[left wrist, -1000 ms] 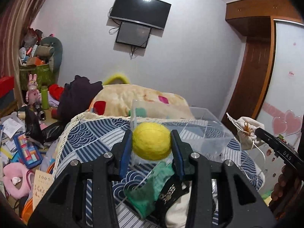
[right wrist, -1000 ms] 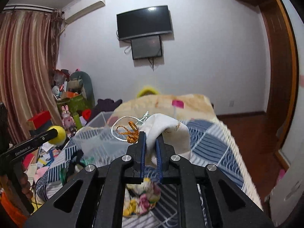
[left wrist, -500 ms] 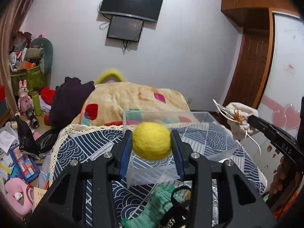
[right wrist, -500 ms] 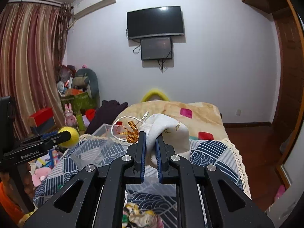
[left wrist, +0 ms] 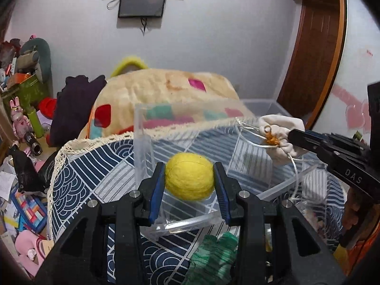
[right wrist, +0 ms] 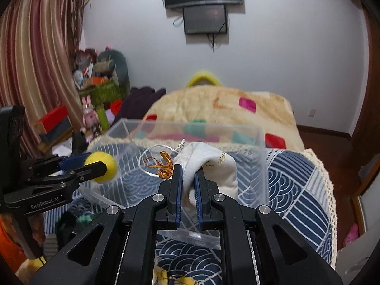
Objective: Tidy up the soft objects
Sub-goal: 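Lower the yellow ball into the box with the left tool while the right drops the bag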
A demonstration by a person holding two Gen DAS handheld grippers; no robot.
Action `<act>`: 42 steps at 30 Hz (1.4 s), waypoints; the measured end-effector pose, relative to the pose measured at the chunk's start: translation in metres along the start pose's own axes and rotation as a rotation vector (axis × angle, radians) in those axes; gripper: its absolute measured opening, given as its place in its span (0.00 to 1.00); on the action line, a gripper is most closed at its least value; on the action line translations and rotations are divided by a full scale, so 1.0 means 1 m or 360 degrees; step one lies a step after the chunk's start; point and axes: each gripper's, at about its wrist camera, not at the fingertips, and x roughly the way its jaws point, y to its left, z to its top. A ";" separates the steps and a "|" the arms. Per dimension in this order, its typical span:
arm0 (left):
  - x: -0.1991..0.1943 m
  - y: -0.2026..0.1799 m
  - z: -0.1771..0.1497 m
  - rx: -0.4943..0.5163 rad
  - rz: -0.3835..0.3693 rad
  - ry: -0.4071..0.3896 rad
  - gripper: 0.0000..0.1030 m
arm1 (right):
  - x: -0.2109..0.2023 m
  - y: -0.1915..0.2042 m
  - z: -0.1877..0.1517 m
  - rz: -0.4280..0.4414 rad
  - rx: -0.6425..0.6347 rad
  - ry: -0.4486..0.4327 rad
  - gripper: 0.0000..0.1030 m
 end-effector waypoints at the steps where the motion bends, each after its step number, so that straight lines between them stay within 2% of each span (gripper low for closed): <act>1: 0.002 -0.002 -0.001 0.0016 0.0012 -0.0003 0.39 | 0.003 0.000 -0.001 -0.0002 -0.0010 0.0026 0.09; 5: 0.004 -0.009 -0.002 0.0034 -0.0007 -0.0008 0.40 | 0.010 0.002 -0.005 -0.0010 -0.0037 0.0092 0.09; 9: 0.007 -0.015 -0.002 0.0072 0.0023 0.0005 0.42 | 0.009 0.006 -0.011 -0.0036 -0.0056 0.0112 0.09; 12: 0.004 -0.016 -0.003 0.0076 0.0025 -0.0007 0.46 | 0.006 0.007 -0.010 -0.0061 -0.0081 0.0105 0.12; 15: -0.004 -0.016 -0.004 0.0070 0.0024 -0.0034 0.54 | 0.002 0.007 -0.008 -0.0068 -0.0091 0.0095 0.21; 18: -0.016 -0.017 -0.002 0.0063 0.0007 -0.0069 0.55 | -0.007 0.009 -0.006 -0.0094 -0.0106 0.0041 0.32; 21: -0.029 -0.017 0.001 0.0060 0.0018 -0.0118 0.61 | -0.022 0.012 -0.001 -0.0109 -0.0115 -0.0037 0.44; 24: -0.046 -0.016 0.005 0.0041 0.0016 -0.0180 0.66 | -0.037 0.017 0.005 -0.0127 -0.0127 -0.0125 0.50; 27: -0.065 -0.015 0.006 0.0023 0.0021 -0.0246 0.72 | -0.056 0.022 0.010 -0.0134 -0.0140 -0.0217 0.56; 32: -0.093 -0.015 0.001 0.0006 0.0054 -0.0354 0.90 | -0.079 0.031 0.008 -0.0110 -0.0151 -0.0331 0.69; 38: -0.109 -0.014 -0.021 -0.0024 0.0047 -0.0357 0.94 | -0.089 0.038 -0.006 -0.0053 -0.0141 -0.0359 0.71; 42: -0.116 -0.016 -0.038 0.0037 0.0088 -0.0367 0.94 | -0.085 0.040 -0.021 -0.0011 -0.0106 -0.0319 0.71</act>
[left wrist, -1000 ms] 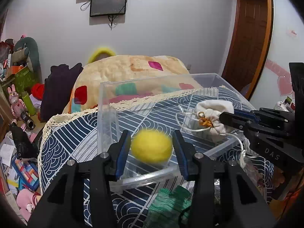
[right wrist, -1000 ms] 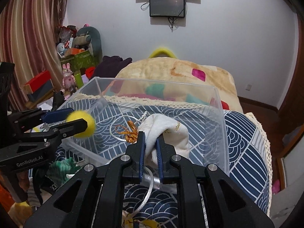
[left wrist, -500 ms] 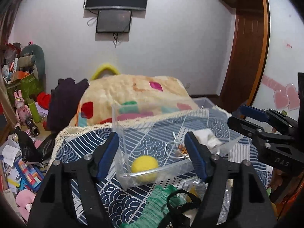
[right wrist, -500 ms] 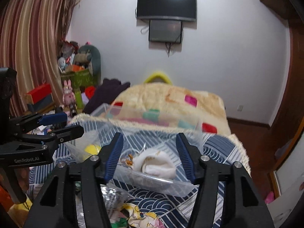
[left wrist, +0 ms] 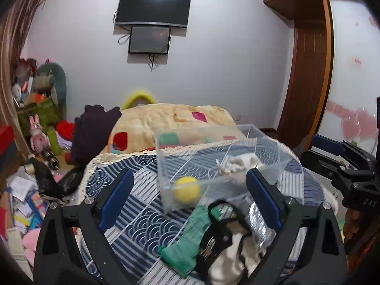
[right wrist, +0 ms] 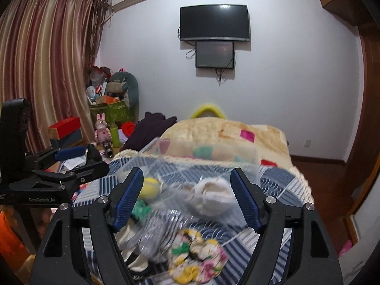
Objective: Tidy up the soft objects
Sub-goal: 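Lower the yellow ball into the box with the left tool while the right drops the bag, then grasp the silver mesh bag with the right tool while the left grasps the black bag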
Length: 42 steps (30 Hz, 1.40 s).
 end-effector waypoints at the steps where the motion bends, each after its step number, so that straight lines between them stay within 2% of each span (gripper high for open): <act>1: -0.002 0.000 -0.004 0.0012 0.0013 -0.0003 0.94 | 0.001 0.001 -0.004 0.0017 0.0016 0.0016 0.71; 10: -0.001 -0.002 -0.042 0.0024 -0.0040 0.0101 0.93 | 0.035 0.000 -0.049 0.0123 0.0199 0.0223 0.71; 11: 0.001 -0.003 -0.045 0.0028 -0.0046 0.0111 0.91 | 0.037 0.001 -0.053 0.0122 0.0206 0.0238 0.71; 12: 0.003 -0.004 -0.049 0.0036 -0.0056 0.0126 0.88 | 0.040 0.001 -0.055 0.0116 0.0210 0.0247 0.70; 14: 0.006 -0.008 -0.053 0.0054 -0.0084 0.0163 0.73 | 0.039 0.004 -0.059 0.0123 0.0213 0.0256 0.68; 16: 0.009 -0.013 -0.058 0.0067 -0.0114 0.0190 0.66 | 0.039 0.007 -0.061 0.0136 0.0205 0.0261 0.64; 20: 0.018 -0.023 -0.068 0.0095 -0.0160 0.0242 0.54 | 0.039 0.017 -0.065 0.0155 0.0166 0.0272 0.56; 24: 0.031 -0.027 -0.077 0.0090 -0.0159 0.0311 0.47 | 0.047 0.023 -0.069 0.0181 0.0144 0.0320 0.50; 25: 0.033 -0.027 -0.079 0.0082 -0.0170 0.0330 0.41 | 0.048 0.025 -0.070 0.0168 0.0127 0.0327 0.47; 26: 0.036 -0.027 -0.081 0.0070 -0.0174 0.0346 0.32 | 0.048 0.026 -0.071 0.0156 0.0112 0.0326 0.39; 27: 0.037 -0.026 -0.082 0.0059 -0.0175 0.0357 0.29 | 0.049 0.027 -0.070 0.0150 0.0101 0.0323 0.36; 32: 0.030 -0.019 -0.080 -0.0032 -0.0215 0.0332 0.22 | 0.042 0.020 -0.068 0.0149 0.0139 0.0281 0.25; 42: 0.003 -0.018 -0.061 -0.0024 -0.0206 0.0202 0.18 | 0.013 0.006 -0.060 0.0090 0.0204 0.0132 0.24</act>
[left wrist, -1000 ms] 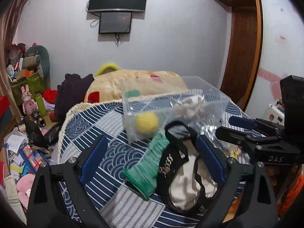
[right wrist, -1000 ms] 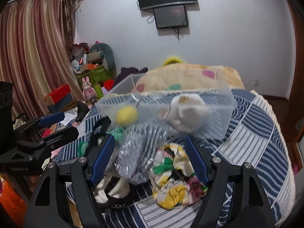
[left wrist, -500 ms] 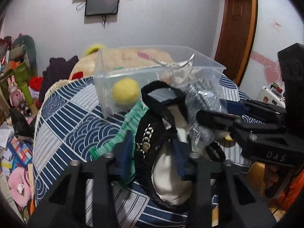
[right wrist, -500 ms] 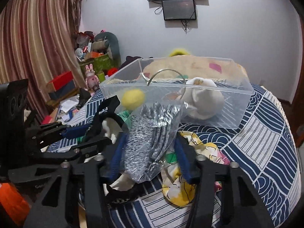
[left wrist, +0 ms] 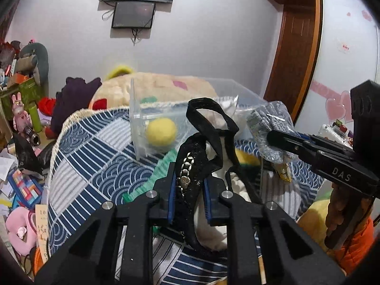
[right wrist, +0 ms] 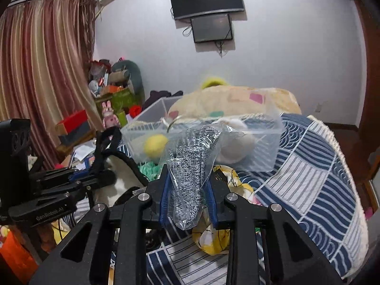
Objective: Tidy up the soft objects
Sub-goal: 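Grasp the silver mesh bag with the right tool while the left grasps the black bag, then carry the mesh bag into the box with the right tool while the left drops the black bag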
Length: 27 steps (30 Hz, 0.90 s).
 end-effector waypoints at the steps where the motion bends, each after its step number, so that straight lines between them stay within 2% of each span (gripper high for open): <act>1: -0.003 0.000 0.003 -0.0003 -0.0003 -0.0019 0.18 | -0.002 0.000 0.001 -0.0005 -0.0002 -0.0012 0.24; 15: -0.025 0.010 0.060 -0.0055 0.0086 -0.0278 0.18 | -0.032 -0.013 0.028 -0.0066 -0.0014 -0.0160 0.24; 21: -0.024 0.010 0.086 -0.0053 0.0111 -0.0357 0.18 | -0.028 -0.020 0.042 -0.0067 -0.0018 -0.0161 0.24; 27: -0.009 0.018 0.101 -0.0106 0.0129 -0.0392 0.18 | -0.008 -0.026 0.051 -0.0059 -0.0012 -0.0105 0.24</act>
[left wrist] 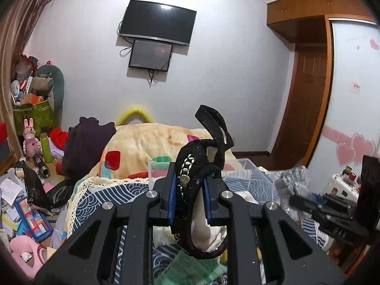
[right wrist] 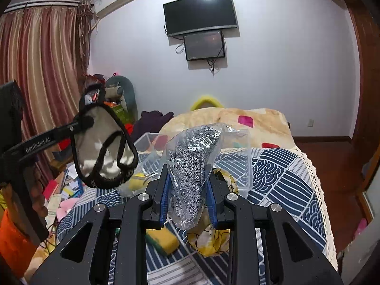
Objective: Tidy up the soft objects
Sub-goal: 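Carry the mesh bag into the box with the right tool while the left drops the black bag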
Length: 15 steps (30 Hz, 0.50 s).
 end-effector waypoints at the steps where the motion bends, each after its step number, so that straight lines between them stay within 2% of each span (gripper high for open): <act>1: 0.004 -0.001 0.000 -0.0001 0.0012 0.0002 0.18 | 0.005 -0.002 0.001 0.0002 0.0007 0.0011 0.24; 7: 0.040 0.007 -0.003 -0.0057 0.0089 0.0063 0.18 | 0.036 -0.004 0.007 0.0025 0.0030 0.0097 0.24; 11: 0.062 0.016 -0.010 -0.0144 0.0077 0.0115 0.18 | 0.055 0.000 0.006 0.0005 -0.0005 0.0164 0.24; 15: 0.082 0.014 -0.018 -0.0108 0.0116 0.0182 0.18 | 0.068 0.003 0.002 -0.0025 -0.0027 0.0216 0.24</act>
